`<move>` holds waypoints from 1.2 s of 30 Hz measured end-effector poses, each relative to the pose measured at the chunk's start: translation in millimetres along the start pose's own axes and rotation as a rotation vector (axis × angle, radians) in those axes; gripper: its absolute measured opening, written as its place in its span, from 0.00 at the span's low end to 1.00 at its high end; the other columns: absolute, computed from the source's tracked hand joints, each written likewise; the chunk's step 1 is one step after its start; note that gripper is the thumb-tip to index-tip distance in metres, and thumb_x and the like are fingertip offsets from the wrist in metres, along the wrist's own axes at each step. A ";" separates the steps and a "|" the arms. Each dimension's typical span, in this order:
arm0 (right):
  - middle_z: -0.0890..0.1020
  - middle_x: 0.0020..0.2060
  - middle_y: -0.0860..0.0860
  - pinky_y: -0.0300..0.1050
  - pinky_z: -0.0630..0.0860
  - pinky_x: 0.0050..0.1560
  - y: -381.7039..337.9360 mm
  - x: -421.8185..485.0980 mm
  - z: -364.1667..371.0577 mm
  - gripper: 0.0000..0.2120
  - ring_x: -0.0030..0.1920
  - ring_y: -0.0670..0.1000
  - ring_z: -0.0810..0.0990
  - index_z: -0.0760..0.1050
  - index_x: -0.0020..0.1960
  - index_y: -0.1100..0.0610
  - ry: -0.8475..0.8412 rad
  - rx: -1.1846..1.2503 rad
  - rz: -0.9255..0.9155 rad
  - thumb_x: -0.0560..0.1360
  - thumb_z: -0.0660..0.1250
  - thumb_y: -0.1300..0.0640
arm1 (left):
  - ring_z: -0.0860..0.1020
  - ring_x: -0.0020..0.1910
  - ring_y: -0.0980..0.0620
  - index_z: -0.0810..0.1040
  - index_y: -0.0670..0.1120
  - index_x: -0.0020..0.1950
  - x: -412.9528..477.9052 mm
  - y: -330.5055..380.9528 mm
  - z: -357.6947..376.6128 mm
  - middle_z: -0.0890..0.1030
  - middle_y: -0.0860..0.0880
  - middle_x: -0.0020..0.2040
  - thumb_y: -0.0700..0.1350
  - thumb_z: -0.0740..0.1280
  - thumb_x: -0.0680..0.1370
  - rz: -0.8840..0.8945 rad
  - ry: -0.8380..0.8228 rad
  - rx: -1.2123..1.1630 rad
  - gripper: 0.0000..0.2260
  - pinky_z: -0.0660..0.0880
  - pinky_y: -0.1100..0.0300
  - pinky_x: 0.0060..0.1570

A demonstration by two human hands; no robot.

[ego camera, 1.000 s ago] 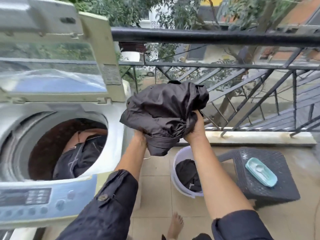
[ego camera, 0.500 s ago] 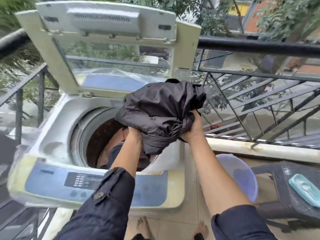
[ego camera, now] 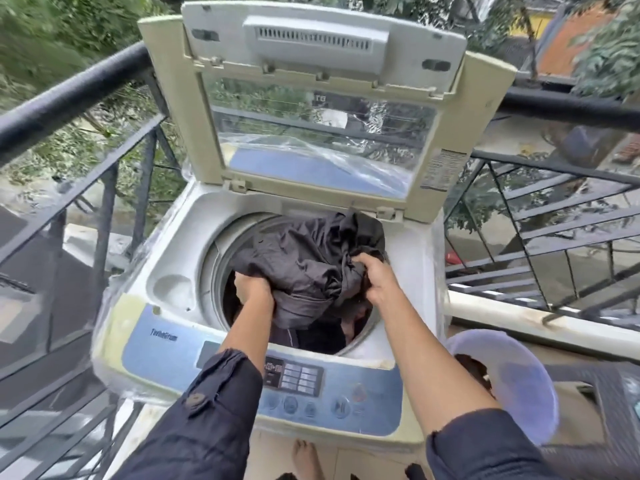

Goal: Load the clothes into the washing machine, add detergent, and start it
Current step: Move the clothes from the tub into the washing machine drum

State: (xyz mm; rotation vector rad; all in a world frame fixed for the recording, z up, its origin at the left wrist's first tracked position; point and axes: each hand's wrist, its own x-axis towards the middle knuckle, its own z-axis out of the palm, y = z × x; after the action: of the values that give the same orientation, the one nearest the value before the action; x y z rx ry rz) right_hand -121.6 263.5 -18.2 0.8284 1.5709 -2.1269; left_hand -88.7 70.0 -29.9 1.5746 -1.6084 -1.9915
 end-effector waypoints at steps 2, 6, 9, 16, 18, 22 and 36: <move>0.83 0.34 0.56 0.51 0.77 0.46 7.6 3.2 1.3 0.06 0.39 0.57 0.79 0.78 0.41 0.60 0.042 -0.032 -0.042 0.65 0.68 0.67 | 0.73 0.64 0.40 0.71 0.38 0.67 -3.7 2.3 -3.5 0.74 0.40 0.67 0.44 0.54 0.81 -0.021 -0.004 0.031 0.17 0.70 0.51 0.64; 0.81 0.40 0.56 0.45 0.73 0.45 17.6 7.2 2.2 0.16 0.47 0.56 0.77 0.76 0.52 0.63 0.071 -0.214 -0.110 0.65 0.66 0.73 | 0.71 0.66 0.41 0.70 0.39 0.68 -6.9 12.6 0.2 0.72 0.40 0.68 0.46 0.51 0.82 0.016 0.017 0.146 0.19 0.68 0.52 0.66; 0.74 0.58 0.57 0.41 0.68 0.52 16.9 3.8 2.7 0.30 0.58 0.54 0.73 0.67 0.68 0.61 0.039 -0.340 -0.130 0.67 0.66 0.73 | 0.72 0.65 0.41 0.70 0.41 0.69 -7.9 11.9 8.5 0.73 0.42 0.68 0.50 0.53 0.81 0.013 0.032 0.116 0.21 0.67 0.48 0.67; 0.78 0.53 0.52 0.35 0.66 0.36 2.2 -5.0 -2.7 0.18 0.52 0.48 0.76 0.74 0.62 0.57 -0.010 -0.429 -0.173 0.73 0.64 0.66 | 0.78 0.57 0.47 0.80 0.47 0.53 -25.8 6.7 37.5 0.82 0.49 0.55 0.46 0.61 0.78 0.122 -0.105 0.104 0.10 0.72 0.54 0.61; 0.80 0.53 0.52 0.35 0.68 0.39 -4.0 -7.3 -8.3 0.14 0.52 0.49 0.78 0.76 0.59 0.56 -0.004 -0.409 -0.204 0.74 0.65 0.63 | 0.81 0.51 0.50 0.79 0.48 0.50 -33.6 2.8 47.9 0.84 0.48 0.52 0.43 0.61 0.78 0.148 -0.172 0.047 0.07 0.74 0.55 0.59; 0.82 0.48 0.51 0.37 0.72 0.44 -17.5 -14.5 -23.9 0.08 0.43 0.45 0.81 0.79 0.52 0.54 0.007 -0.342 -0.253 0.74 0.67 0.60 | 0.80 0.40 0.54 0.79 0.48 0.49 -52.6 -5.1 70.5 0.82 0.51 0.44 0.43 0.60 0.78 0.209 -0.248 0.028 0.08 0.76 0.53 0.57; 0.79 0.35 0.49 0.33 0.72 0.36 -73.1 -31.4 -161.4 0.05 0.32 0.40 0.78 0.77 0.45 0.57 0.045 -0.121 -0.355 0.77 0.63 0.61 | 0.78 0.31 0.54 0.79 0.47 0.44 -177.4 -63.2 178.9 0.83 0.48 0.40 0.42 0.57 0.78 0.381 -0.424 0.073 0.11 0.72 0.58 0.41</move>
State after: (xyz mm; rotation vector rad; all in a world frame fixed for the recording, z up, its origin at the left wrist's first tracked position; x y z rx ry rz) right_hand -103.6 437.8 22.4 0.5962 1.9708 -2.2296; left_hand -117.0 325.1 9.9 0.8036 -1.9639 -2.1536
